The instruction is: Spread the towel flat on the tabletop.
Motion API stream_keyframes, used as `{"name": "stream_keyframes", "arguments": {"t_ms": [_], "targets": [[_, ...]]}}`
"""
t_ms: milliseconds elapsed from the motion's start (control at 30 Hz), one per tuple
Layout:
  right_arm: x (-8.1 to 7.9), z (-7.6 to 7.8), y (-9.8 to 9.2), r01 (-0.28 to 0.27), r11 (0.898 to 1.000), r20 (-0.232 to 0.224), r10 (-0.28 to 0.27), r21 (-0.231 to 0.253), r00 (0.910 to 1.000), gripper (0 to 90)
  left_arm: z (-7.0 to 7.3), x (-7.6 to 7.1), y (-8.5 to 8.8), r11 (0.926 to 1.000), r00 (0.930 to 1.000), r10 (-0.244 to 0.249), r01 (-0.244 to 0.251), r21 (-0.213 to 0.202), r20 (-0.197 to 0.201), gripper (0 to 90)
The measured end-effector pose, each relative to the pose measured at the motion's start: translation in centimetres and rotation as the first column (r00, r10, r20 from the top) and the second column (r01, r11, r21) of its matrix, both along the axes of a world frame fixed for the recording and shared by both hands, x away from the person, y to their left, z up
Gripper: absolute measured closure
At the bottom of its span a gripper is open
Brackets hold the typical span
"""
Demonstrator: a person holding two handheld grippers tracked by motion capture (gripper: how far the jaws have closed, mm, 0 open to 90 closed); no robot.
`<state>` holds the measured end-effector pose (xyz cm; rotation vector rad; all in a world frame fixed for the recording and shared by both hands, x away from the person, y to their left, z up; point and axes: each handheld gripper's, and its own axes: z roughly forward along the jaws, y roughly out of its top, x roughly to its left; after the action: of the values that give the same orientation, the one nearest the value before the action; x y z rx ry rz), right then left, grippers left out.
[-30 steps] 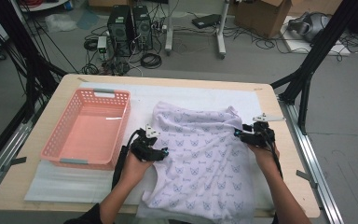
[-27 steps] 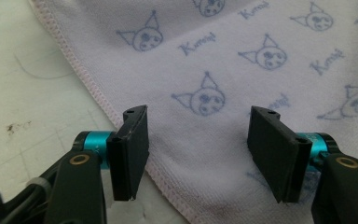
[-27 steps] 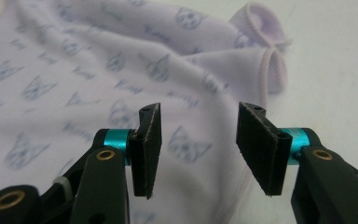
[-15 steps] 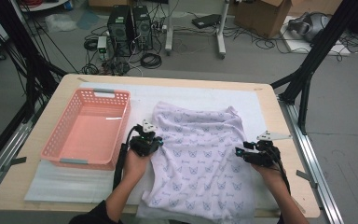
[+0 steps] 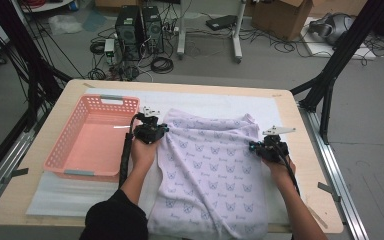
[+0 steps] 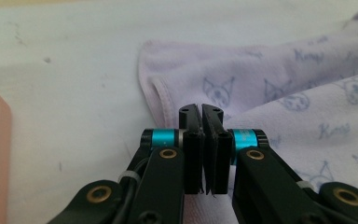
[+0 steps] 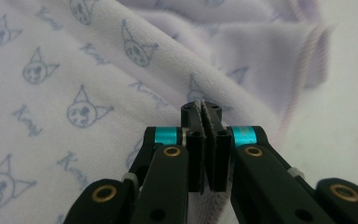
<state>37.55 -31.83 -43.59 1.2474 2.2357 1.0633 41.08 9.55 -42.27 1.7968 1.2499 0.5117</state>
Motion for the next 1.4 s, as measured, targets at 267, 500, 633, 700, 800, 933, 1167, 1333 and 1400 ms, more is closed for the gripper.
{"name": "stream_keyframes", "arguments": {"t_ms": [267, 500, 633, 700, 800, 933, 1167, 1333, 1400], "targets": [[2.8, 0.2, -0.5, 0.099, 0.994, 0.05, -0.101, 0.044, 0.9936, 88.5, -1.1, 0.7, 0.2, 0.9999, 0.9995, -0.009, 0.009, -0.008, 0.03, 86.7], [2.5, 0.5, -1.1, 0.135, 0.989, 0.067, -0.138, 0.055, 0.9881, 68.8, -0.2, -1.5, 0.1, 0.9976, 0.9975, -0.069, 0.069, 0.002, 0.018, 47.4], [1.3, 1.2, -2.0, 0.149, 0.986, 0.069, -0.154, 0.076, 0.9856, 57.8, -0.2, -3.2, 0.1, 0.9938, 0.9938, -0.111, 0.111, 0.008, -0.002, 42.6], [0.6, 1.3, -2.6, 0.144, 0.987, 0.059, -0.148, 0.064, 0.9872, 55.0, -0.3, -4.1, 0.0, 0.9907, 0.9907, -0.136, 0.136, 0.012, -0.009, 42.7], [-0.8, 1.3, -3.2, 0.123, 0.991, 0.05, -0.125, 0.047, 0.9909, 51.2, -0.7, -5.3, -0.2, 0.9859, 0.9858, -0.164, 0.165, 0.028, -0.035, 39.8], [-2.8, 0.9, -3.7, 0.052, 0.997, 0.022, -0.054, 0.058, 0.9983, 48.0, -1.3, -6.4, -0.1, 0.985, 0.9838, -0.165, 0.168, 0.038, -0.069, 31.5], [-5.3, -0.9, -2.6, -0.029, 0.999, -0.036, 0.031, 0.041, 0.9989, 47.3, -2.5, -7.6, -0.3, 0.9778, 0.9835, -0.163, 0.172, 0.12, -0.079, 39.5], [-5.3, -1.0, -1.8, -0.038, 0.999, -0.024, 0.037, -0.032, 0.999, 76.5, -2.4, -7.4, 0.2, 0.986, 0.9866, -0.137, 0.144, 0.084, -0.088, 81.7], [-4.9, -0.9, -1.7, -0.061, 0.998, -0.024, 0.061, -0.031, 0.9979, 87.0, -2.2, -7.0, 0.0, 0.9847, 0.9847, -0.144, 0.152, 0.085, -0.099, 84.8]]}}
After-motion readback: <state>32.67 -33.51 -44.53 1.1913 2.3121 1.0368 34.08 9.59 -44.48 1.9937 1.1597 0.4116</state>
